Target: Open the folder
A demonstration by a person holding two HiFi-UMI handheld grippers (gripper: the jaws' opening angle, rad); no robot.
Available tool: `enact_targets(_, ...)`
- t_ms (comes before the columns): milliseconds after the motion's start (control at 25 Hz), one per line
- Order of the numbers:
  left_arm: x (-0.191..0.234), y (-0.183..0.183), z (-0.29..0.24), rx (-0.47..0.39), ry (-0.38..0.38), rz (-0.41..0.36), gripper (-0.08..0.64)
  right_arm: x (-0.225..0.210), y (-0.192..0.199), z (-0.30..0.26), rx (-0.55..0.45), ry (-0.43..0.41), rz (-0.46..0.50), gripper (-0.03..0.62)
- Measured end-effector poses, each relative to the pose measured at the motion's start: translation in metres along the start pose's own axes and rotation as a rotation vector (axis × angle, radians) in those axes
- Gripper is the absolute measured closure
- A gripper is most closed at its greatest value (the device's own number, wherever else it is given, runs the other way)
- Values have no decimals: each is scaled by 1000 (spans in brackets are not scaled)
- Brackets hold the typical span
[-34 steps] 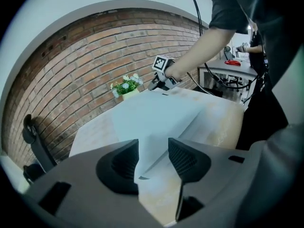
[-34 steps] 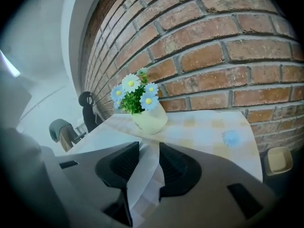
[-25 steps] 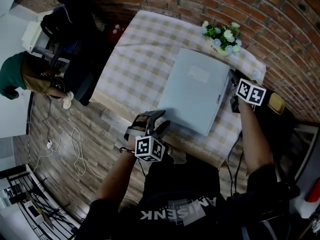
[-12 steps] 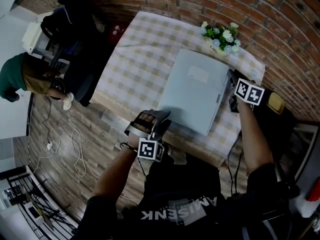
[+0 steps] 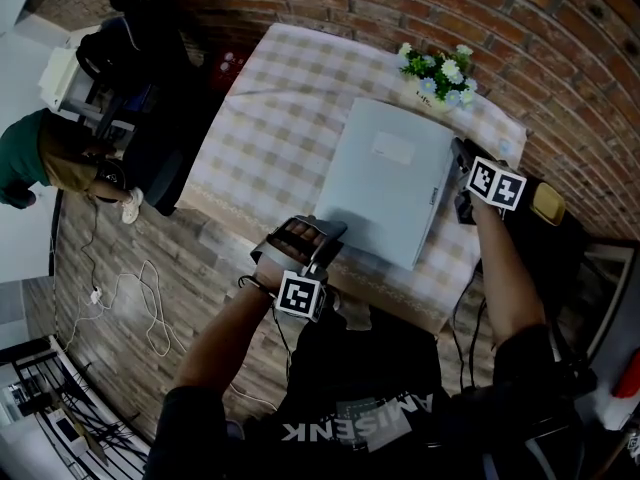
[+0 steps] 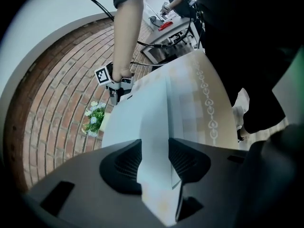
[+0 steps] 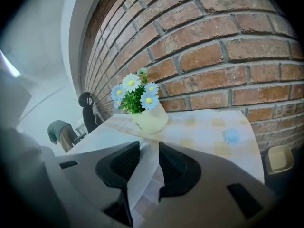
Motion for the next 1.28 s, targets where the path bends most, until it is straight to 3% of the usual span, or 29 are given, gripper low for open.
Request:
enact_targets(200,9,2,-3,-19,-57,43,374,1,-1,1,-7,1,-10,434)
enact_targets(360,6,-2,-4,-83,-39,93,379,1,0,0,-13,-3,-28,434)
enact_targets(520,-2,-1,-6,-100,-11,81,474,-1,1,0,-14,-1,-43,437)
enact_targets(720,-4,-1,-6,-158,-8,168,487,3,0,-1,9,4,-17,457)
enact_targets(880,-3,2,-4,-182,-17,303,506,3,1,-1,9,10,-30,457)
enact_targets(1120,6,8,3,-212,-20,579,509,2,0,-2,27,12,-101,456)
enact_targets(1280,13,13,9,-224,-13,735,509,3,0,-2,34,18,-99,456)
Point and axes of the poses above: the fingertips, and each gripper's own axes: z backward along the fingers, x to its left, y out of its underside, the point moved 4 cm from there along z, backward along the fingers, and after that the axes turned 13 degrees about -z, right-handed, at the moved point
